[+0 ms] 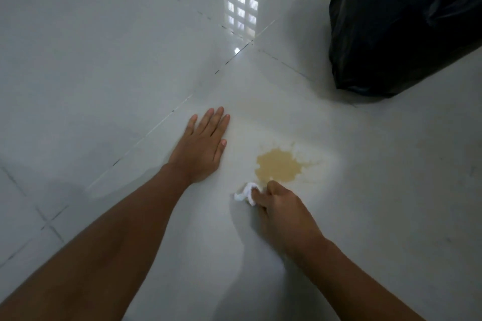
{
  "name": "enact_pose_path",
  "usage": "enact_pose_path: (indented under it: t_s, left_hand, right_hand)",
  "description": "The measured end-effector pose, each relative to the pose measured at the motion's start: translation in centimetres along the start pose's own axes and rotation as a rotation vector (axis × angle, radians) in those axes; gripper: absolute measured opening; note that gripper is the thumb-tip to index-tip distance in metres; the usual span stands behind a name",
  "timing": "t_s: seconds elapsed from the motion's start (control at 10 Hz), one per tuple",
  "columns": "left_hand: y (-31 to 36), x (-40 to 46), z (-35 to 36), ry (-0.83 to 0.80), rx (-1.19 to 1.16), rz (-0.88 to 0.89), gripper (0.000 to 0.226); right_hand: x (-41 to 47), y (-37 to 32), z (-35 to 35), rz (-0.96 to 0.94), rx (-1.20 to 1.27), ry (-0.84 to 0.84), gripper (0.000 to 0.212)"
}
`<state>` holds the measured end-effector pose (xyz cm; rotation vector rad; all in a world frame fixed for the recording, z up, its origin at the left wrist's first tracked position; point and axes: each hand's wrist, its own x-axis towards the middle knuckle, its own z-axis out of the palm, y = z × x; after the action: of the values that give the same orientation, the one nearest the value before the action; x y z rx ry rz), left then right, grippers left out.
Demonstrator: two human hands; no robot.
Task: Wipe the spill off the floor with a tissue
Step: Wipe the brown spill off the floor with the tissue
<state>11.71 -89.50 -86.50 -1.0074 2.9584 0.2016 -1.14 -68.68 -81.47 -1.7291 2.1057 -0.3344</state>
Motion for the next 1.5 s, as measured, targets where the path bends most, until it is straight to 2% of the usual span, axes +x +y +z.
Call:
enact_pose_path:
  t_s: [0.1,0.2,0.3,0.4,0.5,0.6,0.7,0.8,0.9,1.0,1.1,1.2,1.3,1.4,1.5]
  left_hand:
    - [0.3,-0.5,-0.1,0.021,0.012,-0.008,0.062]
    - [0.1,-0.8,0.0,0.023,0.04,0.014,0.064]
    - [0.5,-0.5,0.0,0.011,0.035,0.026,0.064]
    - [0.8,-0.1,-0.4,0.018,0.018,0.029,0.064]
    - [0.6,-0.5,-0.4,0.021,0.005,0.023,0.063]
    - [0.5,-0.4,-0.4,0.02,0.011,0.027,0.062]
    - [0.4,-0.4,-0.1,0.034,0.016,0.025,0.063]
    - [0.5,-0.6,0.2,0.039,0.016,0.024,0.063]
    - [0.6,-1.0,0.3,0.05,0.002,0.009,0.063]
    - [0.8,-0.8,0.6,0.042,0.0,0.016,0.062]
    - [0.4,-0.2,0.3,0.057,0.009,0.024,0.062]
    - [0.1,-0.2,0.4,0.068,0.007,0.026,0.062]
    - [0.1,-0.5,0.5,0.075,-0.012,0.026,0.062]
    - [0.0,-0.1,0.2,0.094,-0.019,0.034,0.061]
    - [0.2,0.1,0.2,0.096,-0.019,0.04,0.061]
  right_hand:
    - [-3.0,2.6,-1.0,0.367,0.002,0.262,0.015]
    - [0.5,5.7,-3.3,0.716,-0.009,0.439,0.018]
    - [5.8,4.7,-4.0,0.628,-0.018,0.359,0.019]
    - [5.9,0.0,-2.0,0.277,-0.011,0.13,0.024]
    - [-1.0,-2.3,0.0,0.209,0.105,0.088,0.02]
    - [-2.4,1.8,-1.7,0.449,0.038,0.246,0.016]
    - [2.8,5.7,-3.9,0.621,-0.045,0.335,0.021]
    - [5.6,1.6,-2.2,0.488,-0.018,0.224,0.02]
    - [0.6,-3.0,0.4,0.21,0.104,0.147,0.014]
    - [-0.8,1.4,-1.3,0.354,0.065,0.252,0.015]
    - [2.6,5.9,-3.7,0.629,0.062,0.39,0.028]
    - [4.5,2.2,-2.2,0.512,0.051,0.336,0.028]
    - [1.7,-1.8,0.5,0.34,0.16,0.125,0.035]
    - [0.0,-2.5,-0.2,0.236,0.164,0.092,0.045]
    - [0.6,-1.2,-1.0,0.156,0.03,0.0,0.041]
